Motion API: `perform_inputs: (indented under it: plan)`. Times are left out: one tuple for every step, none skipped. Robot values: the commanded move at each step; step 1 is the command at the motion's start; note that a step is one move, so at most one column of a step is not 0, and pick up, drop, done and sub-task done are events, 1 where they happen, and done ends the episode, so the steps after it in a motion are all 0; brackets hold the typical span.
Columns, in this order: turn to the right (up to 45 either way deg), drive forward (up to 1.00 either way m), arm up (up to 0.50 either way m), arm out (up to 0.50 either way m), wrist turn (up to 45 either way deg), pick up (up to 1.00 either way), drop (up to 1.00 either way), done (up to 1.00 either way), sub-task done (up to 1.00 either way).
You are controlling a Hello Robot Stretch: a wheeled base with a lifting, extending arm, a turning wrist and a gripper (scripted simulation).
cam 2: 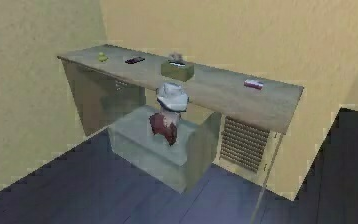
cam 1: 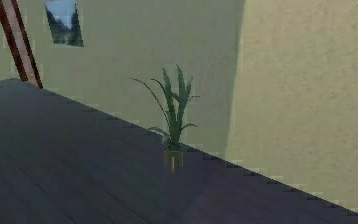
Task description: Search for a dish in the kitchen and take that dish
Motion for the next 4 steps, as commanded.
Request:
perform_inputs:
  plan:
    - [0.0, 0.55, 0.0, 0.0, 0.0, 0.0, 0.0, 0.0, 0.0]
    - [-45.0, 0.0, 0.0, 0.0, 0.0, 0.0, 0.0, 0.0, 0.0]
    - [-9.0, 0.0, 0.0, 0.0, 0.0, 0.0, 0.0, 0.0, 0.0]
    - [0.0, 1.0, 0.0, 0.0, 0.0, 0.0, 0.0, 0.0, 0.0]
